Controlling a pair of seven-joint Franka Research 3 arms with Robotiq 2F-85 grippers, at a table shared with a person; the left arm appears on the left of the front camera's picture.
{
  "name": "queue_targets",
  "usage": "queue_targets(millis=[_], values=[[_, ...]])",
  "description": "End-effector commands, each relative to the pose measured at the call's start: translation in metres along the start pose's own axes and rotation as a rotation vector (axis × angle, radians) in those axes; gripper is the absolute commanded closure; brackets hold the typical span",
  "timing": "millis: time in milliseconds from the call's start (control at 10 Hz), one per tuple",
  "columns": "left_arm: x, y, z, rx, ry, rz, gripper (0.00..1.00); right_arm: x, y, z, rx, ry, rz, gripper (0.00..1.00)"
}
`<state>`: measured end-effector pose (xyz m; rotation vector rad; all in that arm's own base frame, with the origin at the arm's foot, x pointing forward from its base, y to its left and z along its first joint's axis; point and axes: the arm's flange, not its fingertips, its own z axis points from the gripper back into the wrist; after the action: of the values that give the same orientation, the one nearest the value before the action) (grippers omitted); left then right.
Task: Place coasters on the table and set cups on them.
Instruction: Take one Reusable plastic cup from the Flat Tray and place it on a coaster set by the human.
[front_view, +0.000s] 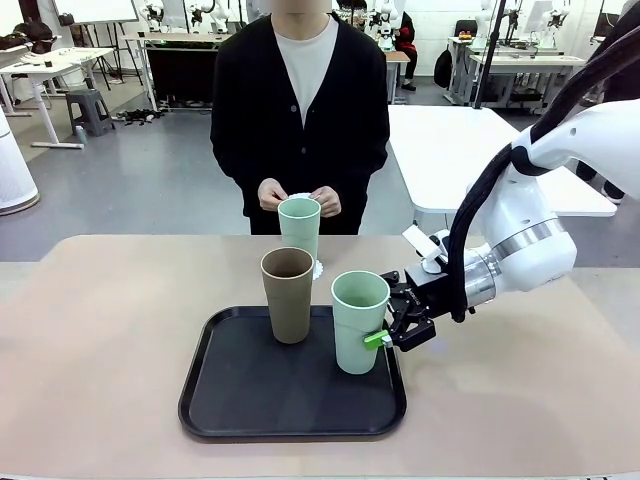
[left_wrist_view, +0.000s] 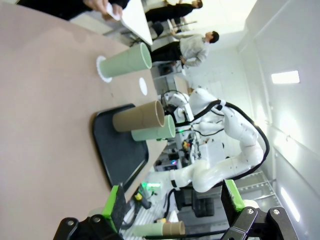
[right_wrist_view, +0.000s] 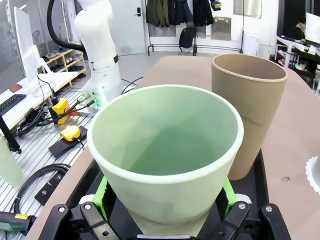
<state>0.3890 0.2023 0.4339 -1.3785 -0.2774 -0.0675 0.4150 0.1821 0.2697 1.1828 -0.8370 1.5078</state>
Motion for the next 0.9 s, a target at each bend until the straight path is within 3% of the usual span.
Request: queue_targets(millis=[0, 100, 200, 400, 500, 800], values=[[0.000, -0.001, 0.001, -0.001, -0.014, -0.006, 0.00, -0.003, -0.006, -0.006, -0.003, -0.030, 0.023, 0.58], [0.000, -0.001, 0.001, -0.001, -0.014, -0.006, 0.00, -0.004, -0.006, -0.005, 0.000, -0.027, 0.025, 0.59], [0.000, -0.001, 0.001, -0.001, -0.014, -0.006, 0.00, -0.004, -0.006, -0.005, 0.000, -0.026, 0.029, 1.00], [0.000, -0.001, 0.001, -0.001, -0.014, -0.006, 0.00, -0.003, -0.003, 0.000, -0.007, -0.030, 0.033, 1.00], [0.000, -0.001, 0.001, -0.001, -0.014, -0.006, 0.00, 0.002, -0.001, 0.007, -0.047, -0.045, 0.009, 0.74], [0.000, -0.001, 0.001, -0.001, -0.014, -0.006, 0.00, 0.047, 0.016, 0.051, -0.113, -0.033, -0.078, 0.74]])
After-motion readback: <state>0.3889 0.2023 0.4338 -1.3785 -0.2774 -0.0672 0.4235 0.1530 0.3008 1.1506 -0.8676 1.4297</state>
